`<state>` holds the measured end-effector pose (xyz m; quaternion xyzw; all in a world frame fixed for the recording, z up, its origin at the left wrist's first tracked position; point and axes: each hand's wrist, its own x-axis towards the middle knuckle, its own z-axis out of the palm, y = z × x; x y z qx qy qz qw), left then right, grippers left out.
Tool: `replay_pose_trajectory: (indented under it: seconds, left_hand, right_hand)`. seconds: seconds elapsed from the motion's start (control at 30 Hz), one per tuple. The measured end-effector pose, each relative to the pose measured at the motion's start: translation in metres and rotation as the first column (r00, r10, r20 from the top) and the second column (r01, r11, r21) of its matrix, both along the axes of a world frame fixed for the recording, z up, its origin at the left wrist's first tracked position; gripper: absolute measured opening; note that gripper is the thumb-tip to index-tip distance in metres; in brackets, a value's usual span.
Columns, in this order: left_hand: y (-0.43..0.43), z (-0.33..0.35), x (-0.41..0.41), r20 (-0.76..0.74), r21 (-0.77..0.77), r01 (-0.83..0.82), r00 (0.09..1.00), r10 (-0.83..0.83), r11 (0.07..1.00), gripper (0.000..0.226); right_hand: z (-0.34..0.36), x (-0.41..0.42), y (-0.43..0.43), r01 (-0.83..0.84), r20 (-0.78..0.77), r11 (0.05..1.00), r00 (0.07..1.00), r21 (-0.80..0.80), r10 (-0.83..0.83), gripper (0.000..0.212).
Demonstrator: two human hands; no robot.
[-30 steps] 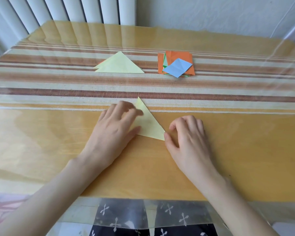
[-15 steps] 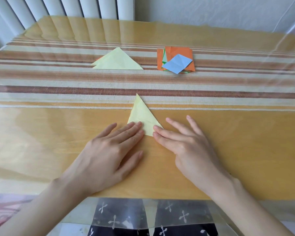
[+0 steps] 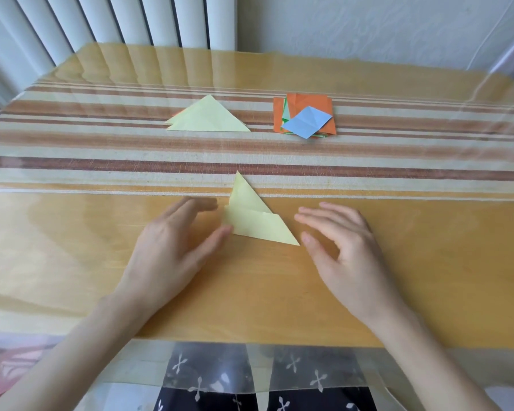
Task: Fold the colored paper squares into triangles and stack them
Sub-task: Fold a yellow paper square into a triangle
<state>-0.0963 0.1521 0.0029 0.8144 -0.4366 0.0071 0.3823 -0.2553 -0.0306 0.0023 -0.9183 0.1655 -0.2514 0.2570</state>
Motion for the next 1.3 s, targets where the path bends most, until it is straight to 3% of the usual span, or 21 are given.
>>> replay_pose_trajectory:
  seconds: [0.07, 0.13, 0.3, 0.4, 0.47, 0.57, 0.7, 0.83, 0.93, 1.03, 1.17, 1.23, 1.3]
  left_hand:
    - [-0.005, -0.003, 0.006, -0.087, 0.076, 0.087, 0.993, -0.08, 0.993, 0.076]
    - [-0.007, -0.006, 0.01, -0.116, 0.13, 0.144, 0.985, -0.129, 0.981, 0.081]
    - [-0.002, -0.004, 0.009, -0.04, 0.018, 0.189, 0.981, -0.188, 0.982, 0.023]
    - [0.004, -0.005, 0.006, -0.018, -0.013, 0.204, 0.979, -0.205, 0.979, 0.008]
    - [0.011, -0.006, 0.005, -0.032, 0.006, 0.213, 0.977, -0.213, 0.977, 0.009]
    - [0.023, -0.008, 0.005, 0.031, 0.067, 0.233, 0.971, -0.235, 0.97, 0.018]
    - [0.029, -0.01, 0.005, 0.177, 0.102, 0.224, 0.955, -0.239, 0.969, 0.031]
    - [0.028, -0.012, 0.005, 0.207, 0.09, 0.206, 0.953, -0.22, 0.975, 0.036]
    - [0.028, -0.013, 0.004, 0.229, 0.084, 0.211, 0.947, -0.226, 0.974, 0.035]
    - [0.026, -0.014, 0.004, 0.217, 0.091, 0.219, 0.948, -0.234, 0.972, 0.035]
    - [0.023, -0.015, 0.007, 0.14, 0.113, 0.263, 0.95, -0.278, 0.958, 0.034]
    - [0.021, -0.014, 0.008, 0.114, 0.122, 0.268, 0.953, -0.281, 0.956, 0.034]
    - [0.018, -0.012, 0.008, 0.128, 0.143, 0.252, 0.954, -0.27, 0.957, 0.035]
  right_hand:
    - [0.0, 0.007, 0.003, 0.031, -0.09, 0.999, 0.996, 0.033, -0.028, 0.038]
    - [-0.004, 0.013, 0.008, 0.019, -0.119, 0.997, 0.993, 0.068, -0.01, 0.033]
    - [-0.007, 0.012, 0.01, -0.076, -0.03, 0.994, 0.996, 0.08, 0.079, 0.016]
    - [-0.008, 0.009, 0.012, -0.136, -0.028, 0.991, 0.99, 0.016, 0.136, 0.012]
    - [-0.006, 0.006, 0.014, -0.169, -0.069, 0.985, 0.983, -0.02, 0.167, 0.027]
    - [-0.002, 0.005, 0.014, -0.178, -0.073, 0.982, 0.98, 0.068, 0.183, 0.043]
    - [0.001, 0.017, 0.01, -0.144, -0.061, 0.989, 0.987, 0.037, 0.146, 0.038]
    - [0.0, 0.031, 0.005, -0.169, -0.105, 0.985, 0.979, 0.041, 0.173, 0.043]
    - [-0.003, 0.039, 0.009, -0.161, -0.126, 0.983, 0.981, -0.089, 0.149, 0.049]
    - [-0.004, 0.041, 0.01, -0.098, -0.052, 0.976, 0.995, -0.195, 0.089, 0.042]
    - [0.002, 0.035, 0.007, 0.033, -0.02, 0.999, 0.999, -0.041, -0.034, 0.036]
    - [0.001, 0.034, 0.003, 0.055, -0.018, 0.998, 0.998, -0.043, -0.056, 0.052]
    - [-0.002, 0.035, -0.004, 0.04, -0.002, 0.989, 0.999, -0.144, -0.041, 0.07]
